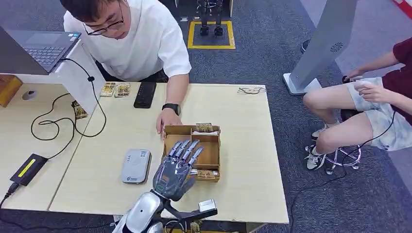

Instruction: Pass the card to the sensor for recognition and then transmit it.

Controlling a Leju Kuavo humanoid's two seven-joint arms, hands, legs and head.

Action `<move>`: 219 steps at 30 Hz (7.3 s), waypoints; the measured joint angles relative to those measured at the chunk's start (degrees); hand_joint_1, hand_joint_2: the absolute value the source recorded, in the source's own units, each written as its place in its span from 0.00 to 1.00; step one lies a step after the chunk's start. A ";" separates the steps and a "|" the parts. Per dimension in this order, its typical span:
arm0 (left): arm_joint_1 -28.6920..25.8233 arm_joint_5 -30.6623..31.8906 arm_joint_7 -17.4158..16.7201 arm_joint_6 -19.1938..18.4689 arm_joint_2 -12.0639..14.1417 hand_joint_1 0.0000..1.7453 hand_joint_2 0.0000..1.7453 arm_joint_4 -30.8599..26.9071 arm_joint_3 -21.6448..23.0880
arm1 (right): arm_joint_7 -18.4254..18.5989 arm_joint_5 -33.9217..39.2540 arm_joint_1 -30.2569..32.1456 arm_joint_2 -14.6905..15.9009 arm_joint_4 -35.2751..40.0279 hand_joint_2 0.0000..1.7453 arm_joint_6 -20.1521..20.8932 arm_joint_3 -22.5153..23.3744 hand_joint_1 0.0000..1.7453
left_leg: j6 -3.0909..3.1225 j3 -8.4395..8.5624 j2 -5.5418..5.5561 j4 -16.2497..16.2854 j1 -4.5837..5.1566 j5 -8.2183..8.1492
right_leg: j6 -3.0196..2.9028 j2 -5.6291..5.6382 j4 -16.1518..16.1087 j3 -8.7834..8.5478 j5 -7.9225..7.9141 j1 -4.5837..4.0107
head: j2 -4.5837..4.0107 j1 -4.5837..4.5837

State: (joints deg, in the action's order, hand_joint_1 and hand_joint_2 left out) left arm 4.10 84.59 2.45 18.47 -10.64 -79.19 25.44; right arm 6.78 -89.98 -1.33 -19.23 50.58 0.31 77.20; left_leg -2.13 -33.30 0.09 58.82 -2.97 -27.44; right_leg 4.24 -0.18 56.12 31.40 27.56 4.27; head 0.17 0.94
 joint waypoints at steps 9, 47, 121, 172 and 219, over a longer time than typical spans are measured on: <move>0.97 -0.61 0.00 -0.63 -0.22 1.00 1.00 0.24 0.07 | 0.02 0.00 -0.01 0.00 -0.02 1.00 -0.20 -0.26 0.00 | 0.00 0.00 0.00 0.00 0.00 0.00 | 0.00 0.00 0.00 0.00 0.00 0.00 | 0.00 -0.02; 4.80 -5.25 0.83 -1.70 -2.55 0.00 1.00 5.09 3.49 | 0.00 0.00 -0.07 0.00 -0.07 1.00 0.13 -1.64 0.00 | 0.00 0.00 0.00 0.00 0.00 0.00 | 0.00 0.00 0.00 0.00 0.00 0.00 | 0.00 -0.02; 11.92 2.58 -11.14 0.07 -3.67 0.00 1.00 14.82 3.89 | -0.11 0.00 0.92 1.01 -2.10 1.00 -1.44 -5.92 0.00 | 0.00 -0.02 -0.01 0.00 0.00 0.00 | 0.00 0.03 0.00 0.00 -0.01 0.00 | 0.00 0.00; 14.15 2.62 -18.01 1.38 1.33 0.00 1.00 15.50 3.72 | -0.33 0.00 1.33 2.80 -4.31 1.00 -2.47 -7.52 0.00 | 0.00 -0.04 -0.01 0.00 0.00 0.00 | 0.00 0.03 0.01 0.00 -0.01 0.00 | 0.00 -0.02; 15.08 2.65 -3.98 -1.79 1.05 1.00 1.00 22.14 3.74 | -0.57 -0.02 0.87 5.95 -8.31 1.00 -3.65 -8.90 0.00 | 0.00 0.02 -0.01 0.00 0.00 0.01 | -0.02 0.03 0.01 -0.05 -0.03 0.00 | 0.00 -0.02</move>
State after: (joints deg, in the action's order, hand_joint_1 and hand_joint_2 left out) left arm 19.18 87.23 -1.53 16.68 -9.60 -57.04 29.18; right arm 6.21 -90.01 -0.46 -13.29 42.27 -3.34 68.30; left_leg -2.13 -33.29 0.09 58.82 -2.97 -27.43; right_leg 4.22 -0.15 56.13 31.35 27.53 4.27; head 0.17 0.92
